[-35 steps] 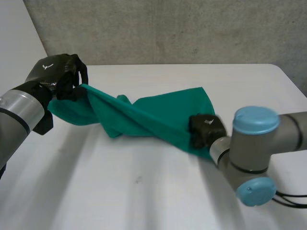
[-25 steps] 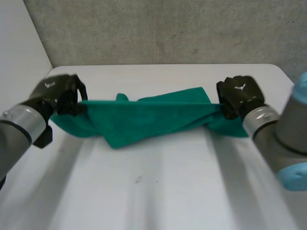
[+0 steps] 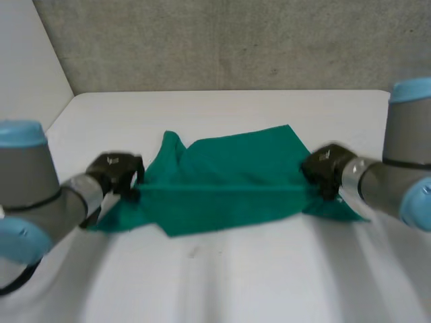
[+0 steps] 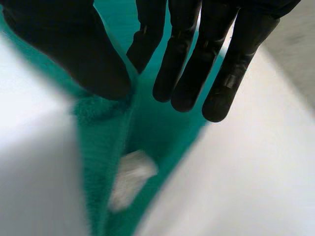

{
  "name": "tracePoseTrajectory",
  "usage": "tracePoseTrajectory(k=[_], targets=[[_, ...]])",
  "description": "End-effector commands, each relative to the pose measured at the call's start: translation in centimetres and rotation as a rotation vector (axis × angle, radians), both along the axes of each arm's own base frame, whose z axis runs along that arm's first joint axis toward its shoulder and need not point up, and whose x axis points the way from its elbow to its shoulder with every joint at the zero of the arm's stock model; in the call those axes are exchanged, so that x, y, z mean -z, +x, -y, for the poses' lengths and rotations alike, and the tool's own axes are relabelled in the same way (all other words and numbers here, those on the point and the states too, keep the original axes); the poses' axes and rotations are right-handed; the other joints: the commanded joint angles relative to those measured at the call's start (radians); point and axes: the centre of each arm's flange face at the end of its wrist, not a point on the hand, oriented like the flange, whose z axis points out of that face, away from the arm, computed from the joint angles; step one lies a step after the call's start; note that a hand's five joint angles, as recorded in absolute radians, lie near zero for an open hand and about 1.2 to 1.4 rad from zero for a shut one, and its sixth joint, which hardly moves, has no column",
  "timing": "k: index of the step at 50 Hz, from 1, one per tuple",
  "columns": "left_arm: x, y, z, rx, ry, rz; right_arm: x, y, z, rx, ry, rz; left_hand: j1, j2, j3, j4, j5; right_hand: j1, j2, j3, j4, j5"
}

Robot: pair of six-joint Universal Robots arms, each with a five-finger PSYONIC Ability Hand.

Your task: Fold the towel.

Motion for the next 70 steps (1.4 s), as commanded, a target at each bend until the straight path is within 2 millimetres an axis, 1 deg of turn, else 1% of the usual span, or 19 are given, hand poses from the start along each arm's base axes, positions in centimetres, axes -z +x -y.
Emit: tracePoseTrajectory(k=[1,4,5,6,8,11,16,17,19,21,28,32,37,45,51,53,56,60,70], targets=[[-15.2,-2.5,6.2,-0.085,-0.554,-0.162,-13.4,1.5,7.6,0.157,-0.622,0.254,0.252,0.198,0.203,0.201,0.253,0.419,0.222,0.215,0.204,0.237],[-21.0,-2.3,5.1,-0.118,-0.764,-0.264,-17.8,1.8,7.7,0.151,-0.804,0.387,0.252,0.198,0.203,0.201,0.253,0.419,0.222,0.215,0.204,0.237],[-24.3,-1.8,4.2,-0.136,-0.896,-0.337,-20.9,1.6,6.7,0.141,-0.911,0.458,0.252,0.198,0.203,0.201,0.253,0.419,0.222,0.215,0.204,0.237],[-25.5,-1.6,3.7,-0.139,-0.948,-0.370,-22.2,1.4,6.1,0.135,-0.955,0.490,0.252,0.198,0.203,0.201,0.253,0.419,0.222,0.215,0.204,0.237],[-27.2,-1.1,2.9,-0.140,-1.027,-0.416,-24.7,0.7,4.4,0.125,-1.036,0.541,0.252,0.198,0.203,0.201,0.253,0.419,0.222,0.215,0.204,0.237],[-27.2,-0.7,2.1,-0.139,-1.036,-0.419,-24.8,0.6,3.2,0.091,-1.036,0.543,0.252,0.198,0.203,0.201,0.253,0.419,0.222,0.215,0.204,0.237],[-23.7,-0.6,1.9,-0.144,-0.911,-0.368,-19.6,1.2,2.7,0.043,-0.863,0.479,0.252,0.198,0.203,0.201,0.253,0.419,0.222,0.215,0.204,0.237],[-20.9,-0.4,2.0,-0.153,-0.819,-0.329,-18.7,1.3,2.6,0.042,-0.835,0.468,0.252,0.198,0.203,0.201,0.253,0.419,0.222,0.215,0.204,0.237],[-19.9,-0.2,2.0,-0.157,-0.788,-0.314,-16.9,1.3,2.4,0.043,-0.780,0.448,0.252,0.198,0.203,0.201,0.253,0.419,0.222,0.215,0.204,0.237],[-16.0,0.9,2.2,-0.188,-0.675,-0.258,-15.2,1.2,2.3,0.046,-0.727,0.431,0.252,0.198,0.203,0.201,0.253,0.419,0.222,0.215,0.204,0.237],[-7.7,2.0,0.4,-0.208,-0.439,-0.161,-6.5,0.4,0.5,0.071,-0.469,0.336,0.252,0.198,0.203,0.201,0.253,0.419,0.222,0.215,0.204,0.237],[-3.3,2.3,-0.3,-0.209,-0.311,-0.102,-2.1,0.2,-0.5,0.075,-0.341,0.291,0.252,0.198,0.203,0.201,0.253,0.419,0.222,0.215,0.204,0.237],[0.3,2.4,-1.1,-0.197,-0.203,-0.024,2.0,0.1,-0.9,0.080,-0.224,0.250,0.252,0.198,0.203,0.201,0.253,0.419,0.222,0.215,0.204,0.237],[2.6,2.7,-4.1,-0.153,-0.041,0.100,3.3,-0.2,-1.6,0.088,-0.173,0.232,0.252,0.198,0.203,0.201,0.253,0.419,0.222,0.215,0.204,0.237],[0.6,3.6,-6.1,-0.159,0.006,0.120,3.2,-0.6,-2.7,0.090,-0.151,0.219,0.252,0.198,0.203,0.201,0.253,0.419,0.222,0.215,0.204,0.237],[0.1,3.6,-6.5,-0.147,-0.001,0.119,3.2,-0.7,-2.9,0.089,-0.147,0.218,0.025,-0.029,-0.025,-0.027,0.026,0.419,0.222,0.215,0.204,0.237],[-0.3,3.4,-6.6,-0.117,-0.020,0.119,3.3,-0.8,-3.3,0.086,-0.122,0.213,-0.447,-0.501,-0.497,-0.499,-0.446,0.419,0.222,0.215,0.204,0.237],[-0.7,4.1,-5.5,-0.111,-0.045,0.127,3.3,-0.8,-3.2,0.074,-0.113,0.220,-0.730,-0.784,-0.779,-0.781,-0.729,0.419,0.222,0.215,0.204,0.237],[-0.3,6.1,-3.4,-0.088,-0.016,0.075,3.5,-0.7,-3.2,0.068,-0.110,0.225,-0.802,-0.856,-0.851,-0.853,-0.801,0.419,0.222,0.215,0.204,0.237]])
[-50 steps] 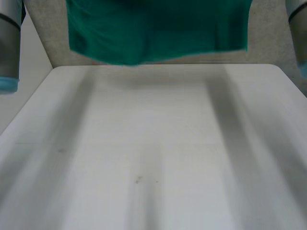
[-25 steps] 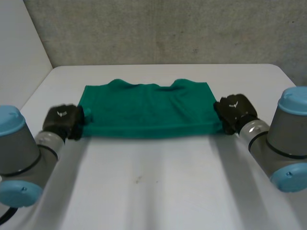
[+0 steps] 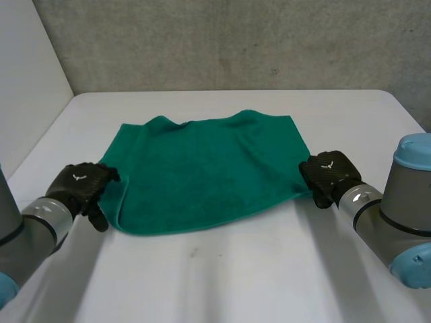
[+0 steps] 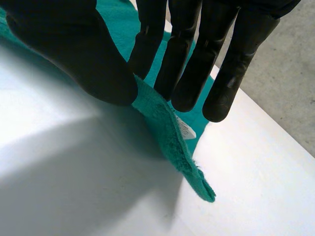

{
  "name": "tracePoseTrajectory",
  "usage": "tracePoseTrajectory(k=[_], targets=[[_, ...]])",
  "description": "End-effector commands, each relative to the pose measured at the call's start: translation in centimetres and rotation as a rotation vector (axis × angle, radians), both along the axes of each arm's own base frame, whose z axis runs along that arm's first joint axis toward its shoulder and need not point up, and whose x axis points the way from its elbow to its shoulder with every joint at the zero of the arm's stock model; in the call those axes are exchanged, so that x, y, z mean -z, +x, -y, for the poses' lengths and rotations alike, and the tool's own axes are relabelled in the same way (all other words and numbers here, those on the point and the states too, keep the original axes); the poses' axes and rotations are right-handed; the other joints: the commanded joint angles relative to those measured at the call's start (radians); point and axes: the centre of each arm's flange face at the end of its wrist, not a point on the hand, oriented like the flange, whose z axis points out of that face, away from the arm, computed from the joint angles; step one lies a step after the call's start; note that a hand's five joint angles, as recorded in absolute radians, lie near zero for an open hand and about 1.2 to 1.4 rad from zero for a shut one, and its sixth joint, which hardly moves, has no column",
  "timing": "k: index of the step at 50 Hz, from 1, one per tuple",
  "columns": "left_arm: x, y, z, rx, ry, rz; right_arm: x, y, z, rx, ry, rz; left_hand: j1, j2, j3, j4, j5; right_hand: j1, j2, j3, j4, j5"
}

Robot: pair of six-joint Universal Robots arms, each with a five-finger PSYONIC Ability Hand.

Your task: Fold the towel.

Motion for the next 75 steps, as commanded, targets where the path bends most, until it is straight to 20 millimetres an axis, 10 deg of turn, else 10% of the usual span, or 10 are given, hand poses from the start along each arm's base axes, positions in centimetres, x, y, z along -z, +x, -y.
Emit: tracePoseTrajectory(k=[1,47,55,69,75], targets=[[0.8,1.9,1.7,0.029,0.036,-0.054,0.1,0.1,0.1,-0.005,0.000,0.003,-0.023,0.002,0.001,0.008,0.010,0.419,0.217,0.213,0.204,0.221],[3.6,0.7,4.1,0.634,-0.135,0.398,0.6,0.0,-0.1,-0.005,0.013,-0.002,0.186,0.211,0.209,0.216,0.218,0.419,0.217,0.213,0.204,0.221],[3.4,0.8,5.0,0.591,-0.156,0.439,0.6,0.0,0.0,-0.001,0.011,-0.003,1.023,1.048,1.046,1.054,1.056,0.419,0.217,0.213,0.204,0.221],[3.1,1.3,5.0,0.529,-0.197,0.485,0.4,-0.1,0.2,0.009,0.008,-0.006,1.011,1.036,1.034,1.042,1.044,0.419,0.217,0.213,0.204,0.221],[3.7,1.7,5.1,0.518,-0.178,0.482,0.4,-0.1,0.1,0.009,0.010,-0.006,0.588,0.613,0.611,0.619,0.621,0.419,0.217,0.213,0.204,0.221]])
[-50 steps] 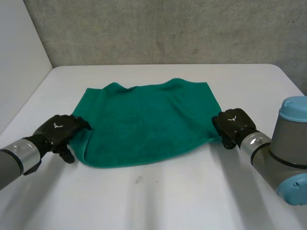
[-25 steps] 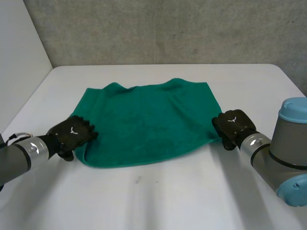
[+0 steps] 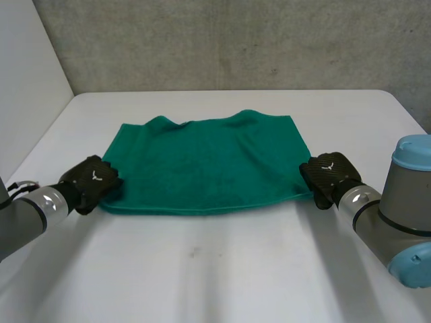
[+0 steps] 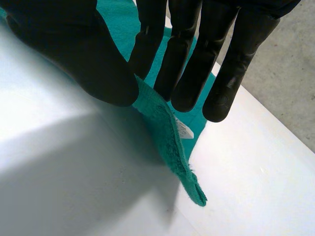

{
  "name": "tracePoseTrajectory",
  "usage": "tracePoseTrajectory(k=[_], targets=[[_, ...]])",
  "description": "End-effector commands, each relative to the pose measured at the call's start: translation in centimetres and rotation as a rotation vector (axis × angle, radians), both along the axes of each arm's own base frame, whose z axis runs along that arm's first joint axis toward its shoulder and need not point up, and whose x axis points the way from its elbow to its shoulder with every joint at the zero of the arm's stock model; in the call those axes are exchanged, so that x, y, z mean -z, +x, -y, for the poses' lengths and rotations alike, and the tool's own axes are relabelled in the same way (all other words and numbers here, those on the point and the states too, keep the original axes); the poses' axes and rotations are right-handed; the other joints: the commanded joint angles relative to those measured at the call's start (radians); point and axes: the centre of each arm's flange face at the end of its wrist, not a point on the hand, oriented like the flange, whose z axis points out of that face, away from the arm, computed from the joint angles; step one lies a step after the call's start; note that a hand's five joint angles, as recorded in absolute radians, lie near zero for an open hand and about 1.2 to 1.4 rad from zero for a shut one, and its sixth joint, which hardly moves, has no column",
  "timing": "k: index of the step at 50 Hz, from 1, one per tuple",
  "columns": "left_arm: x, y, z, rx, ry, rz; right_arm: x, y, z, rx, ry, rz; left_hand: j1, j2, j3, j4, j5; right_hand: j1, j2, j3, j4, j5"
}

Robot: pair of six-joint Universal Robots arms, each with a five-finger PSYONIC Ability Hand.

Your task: Fold the towel.

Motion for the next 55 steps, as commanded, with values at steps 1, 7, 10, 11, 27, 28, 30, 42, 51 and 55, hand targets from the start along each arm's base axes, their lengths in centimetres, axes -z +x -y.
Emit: tracePoseTrajectory(k=[1,7,10,11,27,28,30,42,51,55], targets=[[0.8,0.5,-0.1,-0.016,0.029,-0.001,0.1,0.0,0.0,0.000,0.003,0.000,-0.172,-0.189,-0.188,-0.187,-0.179,0.419,0.217,0.213,0.204,0.219],[1.4,0.6,0.2,-0.019,0.034,-0.001,0.1,0.0,-0.1,-0.001,0.006,0.000,-0.164,-0.180,-0.179,-0.179,-0.170,0.419,0.217,0.213,0.204,0.219],[1.5,0.9,0.8,-0.032,0.004,0.002,0.1,0.1,-0.1,-0.005,0.006,-0.001,0.270,0.254,0.255,0.255,0.264,0.419,0.217,0.213,0.204,0.219],[1.5,1.1,0.9,-0.037,-0.003,0.003,0.2,0.1,0.0,-0.007,0.007,-0.002,0.270,0.254,0.255,0.256,0.264,0.419,0.217,0.213,0.204,0.219],[-6.0,1.9,-5.2,-0.215,0.003,-0.082,-8.3,-1.3,-3.9,-0.095,0.070,-0.228,0.270,0.254,0.255,0.256,0.264,0.419,0.217,0.213,0.204,0.219],[-6.4,1.9,-5.8,-0.231,0.020,-0.099,-9.6,-1.7,-5.1,-0.119,0.058,-0.274,0.270,0.254,0.255,0.256,0.264,0.419,0.217,0.213,0.204,0.219],[-7.6,2.3,-7.3,-0.287,0.065,-0.145,-10.5,-2.1,-6.2,-0.144,0.053,-0.318,0.270,0.254,0.255,0.256,0.264,0.419,0.217,0.213,0.204,0.219],[-7.6,1.7,-10.6,-0.319,0.179,-0.205,-8.6,-2.6,-8.9,-0.256,0.129,-0.470,0.270,0.254,0.255,0.256,0.264,0.419,0.217,0.213,0.204,0.219],[-3.4,-0.2,-4.6,-0.287,0.161,-0.201,-5.6,-1.0,-2.2,-0.121,0.027,-0.425,0.270,0.254,0.255,0.256,0.264,0.419,0.217,0.213,0.204,0.219],[-2.1,-1.5,-0.7,-0.368,0.109,-0.197,-4.9,-0.3,0.9,-0.071,-0.030,-0.404,0.270,0.254,0.255,0.256,0.264,0.419,0.217,0.213,0.204,0.219]])
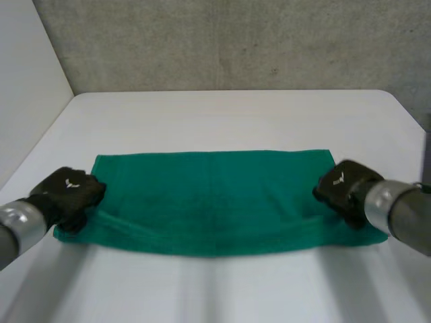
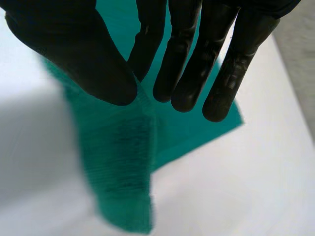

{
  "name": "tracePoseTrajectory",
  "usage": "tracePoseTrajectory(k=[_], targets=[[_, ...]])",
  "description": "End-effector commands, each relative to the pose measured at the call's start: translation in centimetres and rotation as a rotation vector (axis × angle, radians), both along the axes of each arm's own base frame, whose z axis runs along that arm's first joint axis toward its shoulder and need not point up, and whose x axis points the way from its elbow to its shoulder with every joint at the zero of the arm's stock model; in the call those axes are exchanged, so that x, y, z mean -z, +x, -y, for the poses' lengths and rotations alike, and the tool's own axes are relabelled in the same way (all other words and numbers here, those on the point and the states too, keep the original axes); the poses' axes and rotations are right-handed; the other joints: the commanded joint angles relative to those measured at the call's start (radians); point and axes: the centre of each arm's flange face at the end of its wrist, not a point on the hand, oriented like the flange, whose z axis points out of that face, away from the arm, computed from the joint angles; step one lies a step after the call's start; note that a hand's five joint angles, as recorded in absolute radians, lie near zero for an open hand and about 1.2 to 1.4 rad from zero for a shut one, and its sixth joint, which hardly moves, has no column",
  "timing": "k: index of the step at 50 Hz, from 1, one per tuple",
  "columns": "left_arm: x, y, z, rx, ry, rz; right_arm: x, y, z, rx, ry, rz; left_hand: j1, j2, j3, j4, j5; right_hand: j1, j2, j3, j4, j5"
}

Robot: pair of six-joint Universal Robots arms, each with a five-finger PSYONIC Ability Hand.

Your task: Fold the towel.

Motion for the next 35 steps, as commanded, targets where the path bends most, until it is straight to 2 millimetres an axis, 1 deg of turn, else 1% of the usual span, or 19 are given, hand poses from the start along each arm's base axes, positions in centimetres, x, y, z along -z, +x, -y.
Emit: tracePoseTrajectory(k=[1,4,5,8,9,12,13,17,24,25,26,27,28,29,30,31,32,34,35], targets=[[3.0,-2.8,7.2,-0.100,-0.081,0.023,2.2,1.8,7.4,0.093,-0.158,0.071,0.254,0.201,0.205,0.201,0.251,0.419,0.217,0.213,0.204,0.219],[3.4,-3.5,9.4,-0.124,-0.125,0.020,2.8,2.5,9.5,0.096,-0.207,0.089,0.254,0.201,0.205,0.201,0.251,0.419,0.217,0.213,0.204,0.219],[3.6,-4.2,10.7,-0.116,-0.153,0.012,3.2,2.9,10.9,0.098,-0.241,0.100,0.254,0.201,0.205,0.201,0.251,0.419,0.217,0.213,0.204,0.219],[3.9,-5.1,12.4,-0.105,-0.195,0.004,4.2,3.7,13.5,0.104,-0.305,0.120,0.254,0.201,0.205,0.201,0.251,0.419,0.217,0.213,0.204,0.219],[4.2,-5.7,13.5,-0.098,-0.222,-0.001,4.5,3.9,14.1,0.106,-0.319,0.122,0.254,0.201,0.205,0.201,0.251,0.419,0.217,0.213,0.204,0.219],[4.5,-6.1,14.7,-0.100,-0.254,-0.008,5.7,4.6,16.2,0.106,-0.370,0.140,0.254,0.201,0.205,0.201,0.251,0.419,0.217,0.213,0.204,0.219],[4.9,-6.5,16.3,-0.108,-0.302,-0.013,6.1,4.8,16.6,0.103,-0.380,0.141,0.254,0.201,0.205,0.201,0.251,0.419,0.217,0.213,0.204,0.219],[5.5,-6.7,18.3,-0.137,-0.352,-0.014,7.6,5.5,18.2,0.101,-0.411,0.162,0.254,0.201,0.205,0.201,0.251,0.419,0.217,0.213,0.204,0.219],[6.1,-7.0,19.4,-0.137,-0.404,-0.028,9.4,6.8,19.6,0.076,-0.465,0.188,0.254,0.201,0.205,0.201,0.251,0.419,0.217,0.213,0.204,0.219],[6.0,-7.2,19.5,-0.134,-0.430,-0.038,9.5,6.9,19.7,0.075,-0.472,0.192,0.254,0.201,0.205,0.201,0.251,0.356,0.154,0.150,0.141,0.157],[6.0,-7.3,19.6,-0.130,-0.443,-0.043,9.5,6.9,19.9,0.075,-0.478,0.196,0.254,0.201,0.205,0.201,0.251,0.097,-0.105,-0.110,-0.118,-0.103],[5.9,-7.5,19.6,-0.123,-0.458,-0.050,9.5,6.9,19.9,0.078,-0.483,0.200,0.254,0.201,0.205,0.201,0.251,-0.214,-0.416,-0.420,-0.429,-0.413],[5.9,-7.5,19.6,-0.123,-0.458,-0.050,9.4,6.9,20.1,0.087,-0.497,0.204,0.254,0.201,0.205,0.201,0.251,-0.705,-0.907,-0.912,-0.920,-0.905],[6.1,-8.2,19.0,-0.095,-0.476,-0.061,9.4,6.9,20.2,0.091,-0.500,0.207,-0.457,-0.511,-0.507,-0.510,-0.461,-0.803,-1.005,-1.009,-1.018,-1.002],[6.1,-8.2,19.0,-0.094,-0.476,-0.061,9.3,6.8,20.2,0.097,-0.499,0.210,-0.464,-0.518,-0.514,-0.517,-0.468,-0.803,-1.005,-1.009,-1.018,-1.002],[6.2,-8.5,18.7,-0.081,-0.477,-0.065,9.3,6.9,20.1,0.102,-0.499,0.216,-0.781,-0.835,-0.831,-0.834,-0.785,-0.803,-1.005,-1.009,-1.018,-1.002],[5.9,-9.4,17.9,-0.043,-0.496,-0.081,9.3,6.8,20.0,0.118,-0.486,0.234,-0.941,-0.995,-0.991,-0.994,-0.945,-0.803,-1.005,-1.009,-1.018,-1.002],[5.5,-10.0,17.3,-0.022,-0.509,-0.090,9.3,6.8,20.0,0.127,-0.476,0.246,-0.967,-1.021,-1.017,-1.020,-0.971,-0.803,-1.005,-1.009,-1.018,-1.002],[5.3,-10.1,17.0,-0.016,-0.516,-0.092,8.2,6.6,19.6,0.160,-0.452,0.296,-0.967,-1.021,-1.017,-1.020,-0.971,-0.803,-1.005,-1.009,-1.018,-1.002]])
